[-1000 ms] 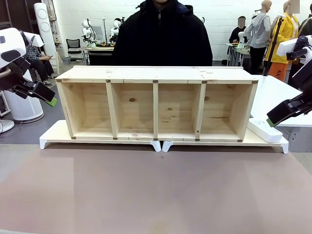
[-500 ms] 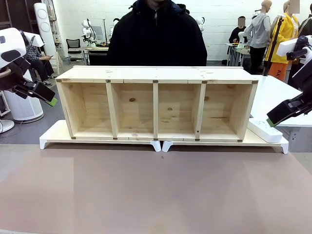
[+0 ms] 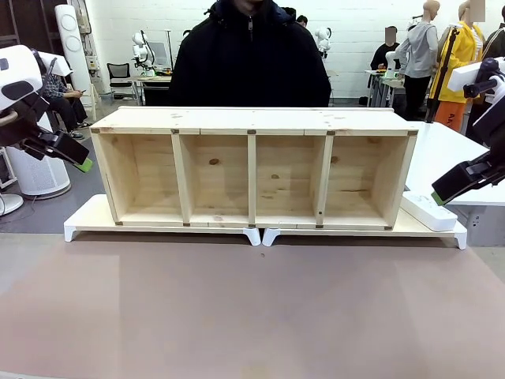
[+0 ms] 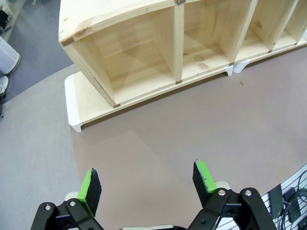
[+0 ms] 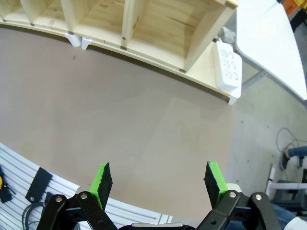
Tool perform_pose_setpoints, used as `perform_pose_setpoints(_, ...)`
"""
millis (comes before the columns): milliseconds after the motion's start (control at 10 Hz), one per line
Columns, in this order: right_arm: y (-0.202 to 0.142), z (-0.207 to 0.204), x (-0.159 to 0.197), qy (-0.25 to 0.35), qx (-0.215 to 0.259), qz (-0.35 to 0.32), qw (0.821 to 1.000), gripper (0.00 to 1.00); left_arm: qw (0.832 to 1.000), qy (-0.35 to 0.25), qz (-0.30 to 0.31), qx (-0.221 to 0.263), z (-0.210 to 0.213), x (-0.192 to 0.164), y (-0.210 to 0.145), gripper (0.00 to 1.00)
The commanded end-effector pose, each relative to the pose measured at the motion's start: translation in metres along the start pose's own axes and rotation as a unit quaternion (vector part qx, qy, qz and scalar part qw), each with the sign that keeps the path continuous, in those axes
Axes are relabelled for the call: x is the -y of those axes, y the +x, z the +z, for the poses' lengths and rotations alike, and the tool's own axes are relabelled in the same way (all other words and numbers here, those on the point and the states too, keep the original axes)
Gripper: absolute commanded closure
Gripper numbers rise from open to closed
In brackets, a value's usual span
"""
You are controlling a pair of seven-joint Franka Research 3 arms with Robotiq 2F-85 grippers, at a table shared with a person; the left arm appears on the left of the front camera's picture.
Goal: Perform cable management.
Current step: When the cord part of the Power Cable appears at the lower middle area of the table and stops, grasp the cord part of the Power Cable.
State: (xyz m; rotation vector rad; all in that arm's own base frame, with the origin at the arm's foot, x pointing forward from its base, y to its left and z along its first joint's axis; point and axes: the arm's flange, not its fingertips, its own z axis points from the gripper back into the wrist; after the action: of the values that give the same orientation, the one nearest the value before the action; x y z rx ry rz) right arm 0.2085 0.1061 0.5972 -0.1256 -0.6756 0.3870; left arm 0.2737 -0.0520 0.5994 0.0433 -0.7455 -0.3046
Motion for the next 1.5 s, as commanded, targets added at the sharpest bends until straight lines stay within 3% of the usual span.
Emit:
perform_pose_setpoints(0, -0.0001, 0.0001, 0.0009, -0.001, 0.0, -0.001, 1.0, 0.0, 1.0, 0.004, -0.002, 0.001, -0.0003, -0.0008, 0.0005, 0.0)
perform_pose_setpoints(1400, -0.0001, 0.0001, 0.0009, -0.001, 0.0, -0.001, 1.0, 0.0, 1.0, 0.004, -0.002, 0.001, -0.0003, -0.0008, 0.0005, 0.0)
